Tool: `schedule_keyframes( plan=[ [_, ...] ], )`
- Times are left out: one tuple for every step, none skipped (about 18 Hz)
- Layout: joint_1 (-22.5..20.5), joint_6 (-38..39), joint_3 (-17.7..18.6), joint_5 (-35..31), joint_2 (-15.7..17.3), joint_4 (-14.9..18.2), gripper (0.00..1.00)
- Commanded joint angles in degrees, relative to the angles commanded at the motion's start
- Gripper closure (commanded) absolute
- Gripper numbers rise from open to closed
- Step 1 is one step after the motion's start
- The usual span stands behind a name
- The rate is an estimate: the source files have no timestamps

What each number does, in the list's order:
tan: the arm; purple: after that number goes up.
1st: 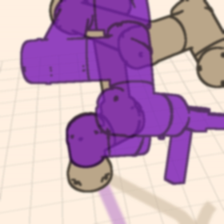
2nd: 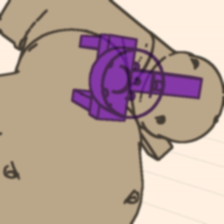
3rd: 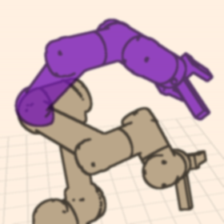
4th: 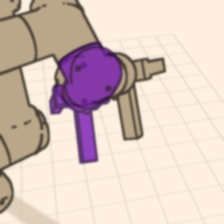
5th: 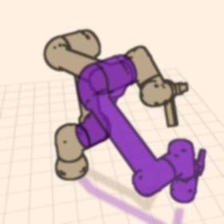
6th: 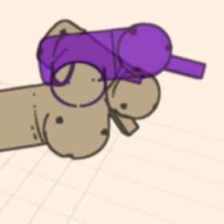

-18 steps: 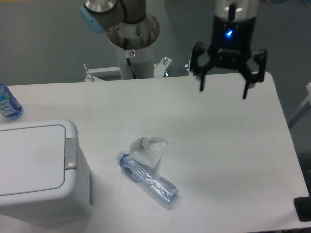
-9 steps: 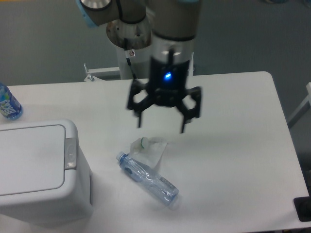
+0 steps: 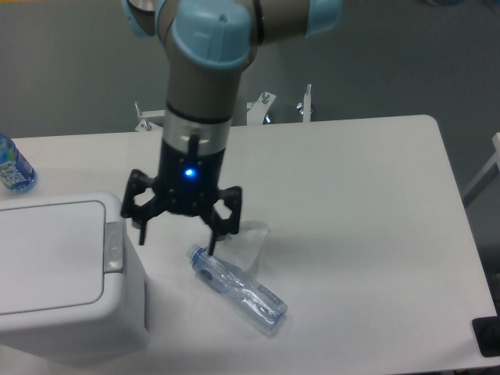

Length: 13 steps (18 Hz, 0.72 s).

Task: Open the trash can
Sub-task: 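Move the open gripper across the table toward the white trash can lid, then lower the gripper onto the lid edge and push it open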

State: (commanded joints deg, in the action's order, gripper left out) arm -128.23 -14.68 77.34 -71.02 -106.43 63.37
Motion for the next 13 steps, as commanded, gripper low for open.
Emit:
schedule_keyframes(
  plan=[
    [0.0,0.0,0.09,0.0,-0.09,0.0,0.0],
    [0.09,0.0,0.09,0.0,-0.09,0.0,0.0],
    [0.17,0.0,0.09,0.0,-0.09,0.0,0.0],
    [0.44,0.09,0.17,0.0,-0.09,0.0,0.0],
    [0.53,0.09,0.26,0.09,-0.09,0.0,0.0],
    [0.61,0.17,0.26,0.09,-0.18,0.0,0.0],
    [0.96,0.26,0.26,0.0,-0.44,0.0,0.0],
    [1.14,0.26,0.26,-0.09,-0.53,0.0,0.0],
    [1.23,0.26,0.44,-0.09,-0.62,0.0,0.0],
    [1.23,0.18,0.7,-0.09,-0.62,0.0,0.0],
    [1.49,0.18,0.96,-0.09,-0.62,0.0,0.0],
    [1.58,0.09,1.05,-0.09,-0.62,0.0,0.0],
    [1.58,0.09,1.05,-0.09,-0.62,0.0,0.0]
  ],
)
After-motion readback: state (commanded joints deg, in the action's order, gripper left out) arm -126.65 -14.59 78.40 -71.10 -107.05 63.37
